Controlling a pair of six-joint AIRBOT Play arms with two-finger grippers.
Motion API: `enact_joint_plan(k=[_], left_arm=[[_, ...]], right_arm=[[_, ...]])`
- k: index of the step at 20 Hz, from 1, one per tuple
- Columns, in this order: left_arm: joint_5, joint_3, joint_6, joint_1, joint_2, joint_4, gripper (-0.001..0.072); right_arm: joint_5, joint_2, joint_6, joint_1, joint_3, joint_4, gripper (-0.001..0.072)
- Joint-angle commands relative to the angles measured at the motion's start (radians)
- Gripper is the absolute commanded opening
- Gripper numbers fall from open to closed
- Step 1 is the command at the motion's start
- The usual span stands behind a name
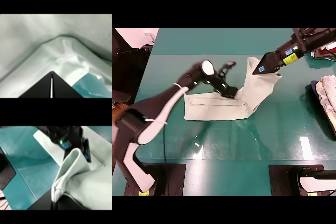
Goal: Fold the shirts.
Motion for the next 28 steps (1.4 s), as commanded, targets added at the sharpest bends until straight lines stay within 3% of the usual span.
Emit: enact_joint_plan(k=[1,4,9,10,11,12,16,20,25,27,28], left_arm=[[-0.061,0.007,0.002,0.116,0.124,0.089,0.003],[-0.128,0.007,0.01,0.258,0.256,0.153,0.0031],[-0.18,0.007,0.009,0.451,0.445,0.23,0.0031],[-0.184,0.007,0.009,0.48,0.475,0.23,0.0031],[-0.19,0.007,0.009,0.505,0.499,0.23,0.0031],[-0.197,0.007,0.009,0.523,0.516,0.23,0.0031],[-0.254,0.004,0.009,0.55,0.548,0.23,0.0031],[-0.272,0.004,0.009,0.55,0.548,0.216,0.0031],[-0.27,0.004,0.009,0.544,0.547,0.188,0.0032],[-0.267,0.004,0.01,0.533,0.547,0.185,0.0032],[-0.26,0.004,0.009,0.529,0.547,0.186,0.0032]], right_arm=[[-0.024,-0.027,-0.008,0.059,0.006,0.002,0.0012],[-0.101,-0.095,-0.054,0.154,0.006,0.01,0.0012],[-0.473,-0.308,-0.217,0.407,0.006,0.098,0.003],[-0.553,-0.357,-0.251,0.449,0.012,0.105,0.0209],[-0.601,-0.406,-0.252,0.48,0.041,0.106,0.0453],[-0.609,-0.447,-0.253,0.498,0.087,0.105,0.0558],[-0.554,-0.381,-0.22,0.431,0.045,0.067,0.0554],[-0.338,-0.208,-0.111,0.239,-0.202,-0.14,0.0553],[-0.429,-0.03,-0.099,-0.036,-0.643,-0.039,0.0568],[-0.465,-0.02,-0.1,-0.108,-0.758,0.066,0.0694],[-0.477,-0.028,-0.101,-0.129,-0.794,0.104,0.0703]])
